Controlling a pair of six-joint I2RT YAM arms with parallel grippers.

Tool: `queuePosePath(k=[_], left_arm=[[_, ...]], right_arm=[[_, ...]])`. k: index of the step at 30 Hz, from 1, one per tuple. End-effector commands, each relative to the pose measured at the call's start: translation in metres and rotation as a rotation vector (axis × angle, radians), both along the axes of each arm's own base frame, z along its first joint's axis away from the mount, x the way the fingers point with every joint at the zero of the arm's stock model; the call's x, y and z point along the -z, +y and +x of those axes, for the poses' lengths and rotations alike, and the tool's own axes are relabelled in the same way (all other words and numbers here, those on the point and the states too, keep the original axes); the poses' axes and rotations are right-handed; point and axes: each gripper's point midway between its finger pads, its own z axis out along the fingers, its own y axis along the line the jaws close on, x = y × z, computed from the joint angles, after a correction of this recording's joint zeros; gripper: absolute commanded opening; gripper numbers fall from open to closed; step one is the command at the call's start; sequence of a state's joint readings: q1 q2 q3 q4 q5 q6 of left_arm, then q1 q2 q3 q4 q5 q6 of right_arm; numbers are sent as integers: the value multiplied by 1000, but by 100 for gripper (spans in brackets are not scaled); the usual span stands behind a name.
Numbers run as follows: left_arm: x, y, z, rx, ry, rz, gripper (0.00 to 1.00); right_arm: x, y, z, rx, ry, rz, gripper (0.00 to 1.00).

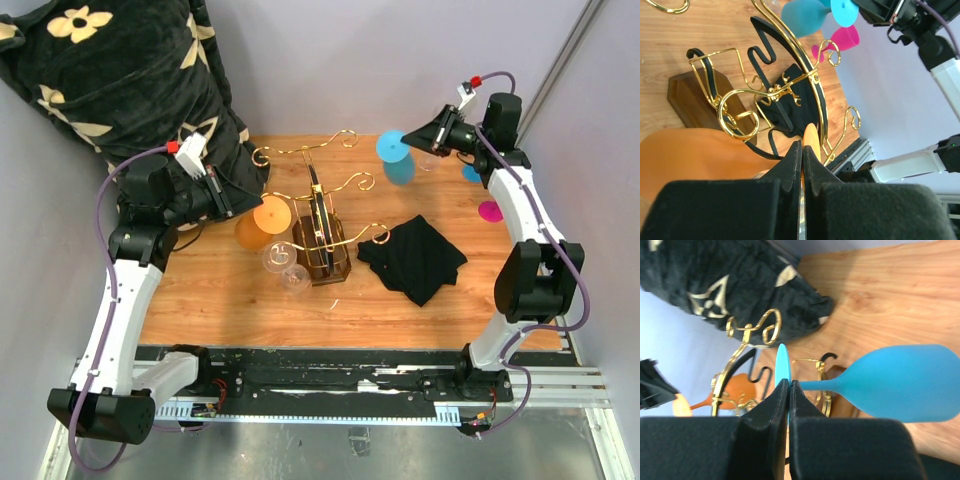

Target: Take the wine glass off the wine glass rack

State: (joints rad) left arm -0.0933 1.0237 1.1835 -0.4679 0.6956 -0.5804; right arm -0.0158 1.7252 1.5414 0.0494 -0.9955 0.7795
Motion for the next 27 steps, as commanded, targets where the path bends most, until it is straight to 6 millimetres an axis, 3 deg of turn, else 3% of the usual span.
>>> queuePosePath(k=[1, 8, 12, 20, 27], left_arm=[[-6, 4, -6, 1, -32, 54, 0], [-12, 0, -8, 26, -42, 34, 0], [-14, -2, -6, 40, -46, 22, 1], [-27, -5, -10, 60, -75, 8, 0], [-25, -4, -12, 64, -77, 13, 1]], right_arm=[[20, -35, 9, 72, -109, -311, 1], [66, -90, 25, 221, -112, -741, 1], [81, -90, 36, 250, -216, -940, 1], [142, -69, 51, 150, -320, -1383, 1], [169, -84, 56, 165, -397, -1692, 1]])
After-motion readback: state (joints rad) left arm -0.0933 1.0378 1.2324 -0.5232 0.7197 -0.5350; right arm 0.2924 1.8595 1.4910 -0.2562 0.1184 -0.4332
